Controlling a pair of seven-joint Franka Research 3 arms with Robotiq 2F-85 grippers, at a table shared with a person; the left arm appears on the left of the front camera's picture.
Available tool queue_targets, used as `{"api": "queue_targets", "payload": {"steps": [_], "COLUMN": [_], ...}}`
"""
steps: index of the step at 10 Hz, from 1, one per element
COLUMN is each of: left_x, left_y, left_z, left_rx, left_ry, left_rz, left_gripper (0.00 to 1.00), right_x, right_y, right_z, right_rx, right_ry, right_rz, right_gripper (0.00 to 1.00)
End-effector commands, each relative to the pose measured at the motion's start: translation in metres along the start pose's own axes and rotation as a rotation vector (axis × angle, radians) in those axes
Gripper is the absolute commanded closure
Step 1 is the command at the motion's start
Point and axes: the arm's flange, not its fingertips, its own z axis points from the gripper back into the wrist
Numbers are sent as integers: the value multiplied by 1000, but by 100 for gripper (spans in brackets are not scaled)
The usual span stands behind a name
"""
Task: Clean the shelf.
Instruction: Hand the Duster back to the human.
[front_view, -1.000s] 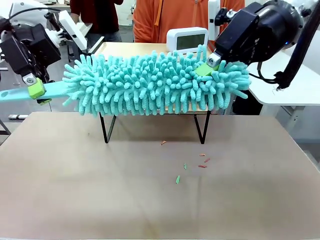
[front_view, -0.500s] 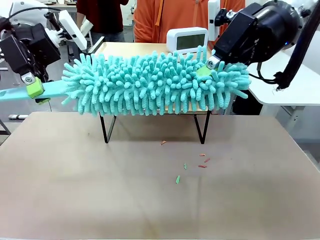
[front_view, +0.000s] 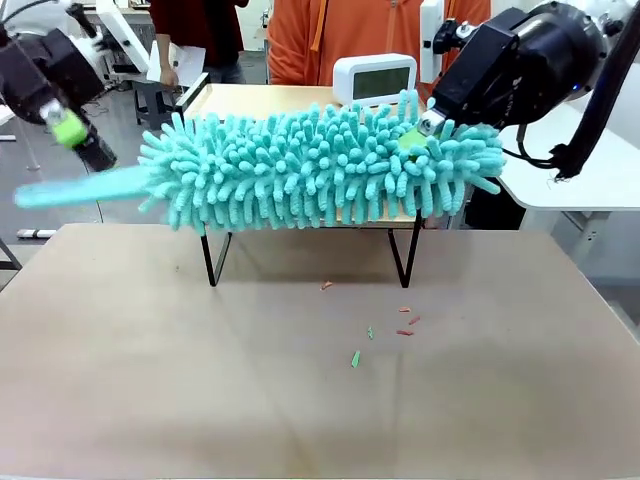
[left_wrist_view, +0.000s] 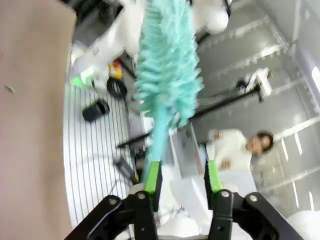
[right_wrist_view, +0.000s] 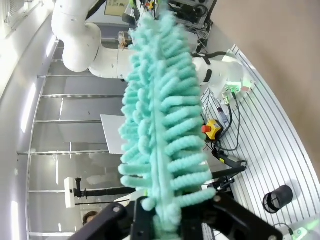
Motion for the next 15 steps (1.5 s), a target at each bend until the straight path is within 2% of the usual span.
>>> {"api": "queue_targets", "payload": {"steps": [1, 2, 3, 4, 5, 6, 8, 10, 11, 12, 15], "left_x": [-27, -48, -74, -99, -119, -129, -135, -131, -146, -146, -146], "left_y": [-13, -11, -10, -5, 2, 16, 38, 52, 49, 49, 49], "left_z": [50, 80, 114, 138, 150, 154, 151, 150, 162, 162, 162], "left_rx": [9, 36, 29, 47, 61, 73, 71, 69, 85, 85, 85], "left_ry": [-322, -559, -809, -974, -1072, -1101, -1122, -1089, -1121, -1121, -1121], "left_rz": [-42, -23, -24, -35, -10, 22, 69, 106, 104, 104, 104], "left_gripper": [17, 0, 0, 0, 0, 0, 0, 0, 0, 0, 0], "right_x": [-8, -14, -23, -37, -59, -81, -137, -192, -215, -233, -249], "right_y": [2, 6, 12, 18, 29, 35, 34, 18, 2, -19, -72], "right_z": [21, 35, 58, 89, 125, 159, 210, 232, 234, 228, 223], "right_rx": [21, 0, -17, -12, -46, -15, -13, 4, 3, 13, 24], "right_ry": [-23, -51, -116, -215, -394, -538, -839, -1053, -1106, -1103, -1194], "right_rz": [11, 15, 24, 56, 68, 120, 117, 44, -103, -226, -487], "right_gripper": [100, 100, 100, 100, 100, 100, 100, 100, 100, 100, 100]}}
